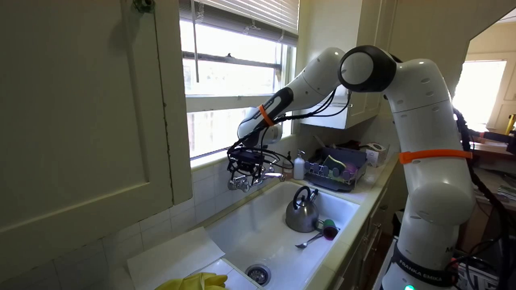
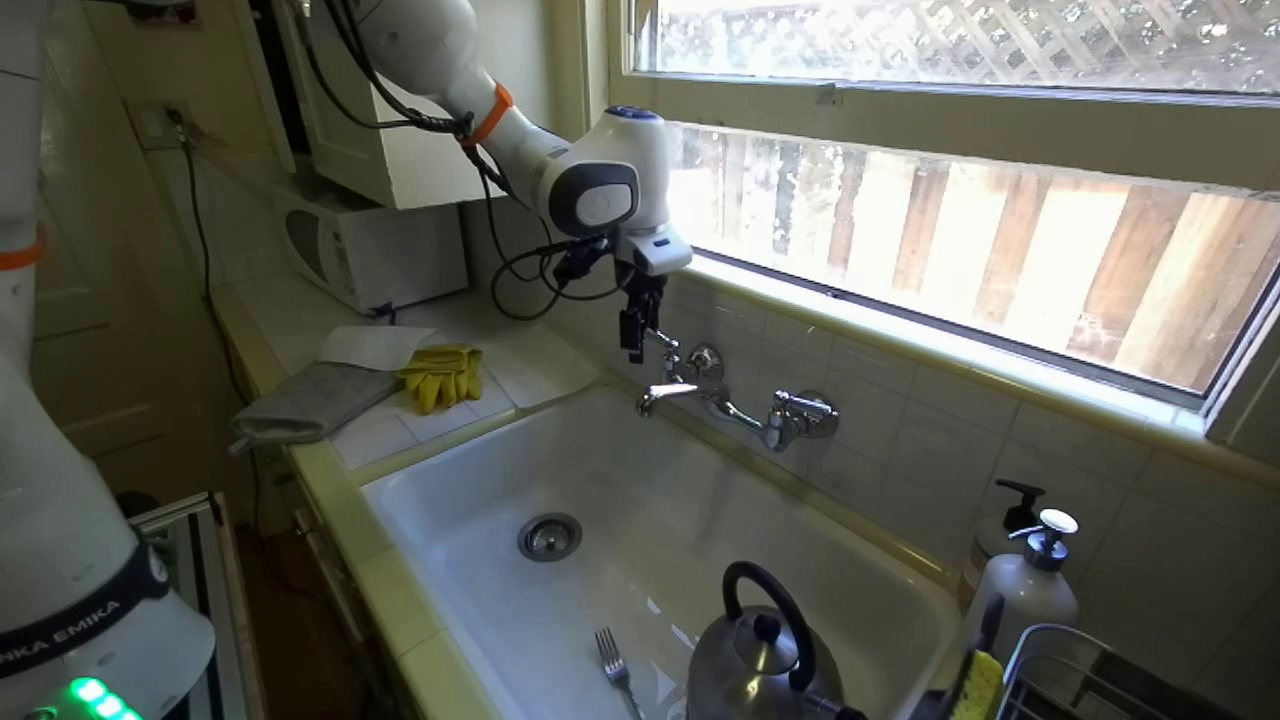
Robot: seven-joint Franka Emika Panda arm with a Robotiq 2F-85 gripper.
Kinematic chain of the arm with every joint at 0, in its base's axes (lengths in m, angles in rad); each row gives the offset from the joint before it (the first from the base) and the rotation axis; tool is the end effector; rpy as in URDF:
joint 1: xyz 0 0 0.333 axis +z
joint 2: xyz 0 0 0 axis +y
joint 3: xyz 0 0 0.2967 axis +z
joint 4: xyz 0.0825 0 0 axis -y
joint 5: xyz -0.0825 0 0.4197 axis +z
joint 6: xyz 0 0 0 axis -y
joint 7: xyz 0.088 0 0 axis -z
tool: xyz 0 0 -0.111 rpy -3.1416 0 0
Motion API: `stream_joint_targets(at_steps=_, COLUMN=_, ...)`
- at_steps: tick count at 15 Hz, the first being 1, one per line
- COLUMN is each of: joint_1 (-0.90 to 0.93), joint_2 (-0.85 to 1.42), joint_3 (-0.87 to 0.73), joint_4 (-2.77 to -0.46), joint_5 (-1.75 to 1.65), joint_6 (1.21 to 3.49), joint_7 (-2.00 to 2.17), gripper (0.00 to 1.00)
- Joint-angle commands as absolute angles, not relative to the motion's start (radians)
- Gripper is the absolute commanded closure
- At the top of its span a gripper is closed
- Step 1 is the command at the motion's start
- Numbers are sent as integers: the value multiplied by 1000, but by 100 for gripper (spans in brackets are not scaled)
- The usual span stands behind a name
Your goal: Turn on the water to the faucet
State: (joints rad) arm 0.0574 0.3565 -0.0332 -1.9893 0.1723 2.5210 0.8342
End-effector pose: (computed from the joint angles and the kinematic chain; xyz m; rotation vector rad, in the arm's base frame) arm 0.6442 0.0148 0.2536 -2.6507 1.3437 -0.1753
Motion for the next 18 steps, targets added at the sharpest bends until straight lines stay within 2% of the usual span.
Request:
stream_joint_targets(at_steps=1, joint_1=73, joint_2=369, joint_3=-55, joint_4=-1988, joint_5=131, joint_6=2504, joint_7=823, gripper=0)
stream_joint_targets(at_steps=6, joint_1=76, joint_2=368, joint_3=-70, joint_4=-1968, joint_5=43, joint_6=2399, joint_7=781, gripper=0)
stream_joint_targets(at_steps=18, joint_1=74, joint_2=361, joint_3=-73, joint_4=-1971, joint_5=-47, joint_6=2322, joint_7=708, gripper=0)
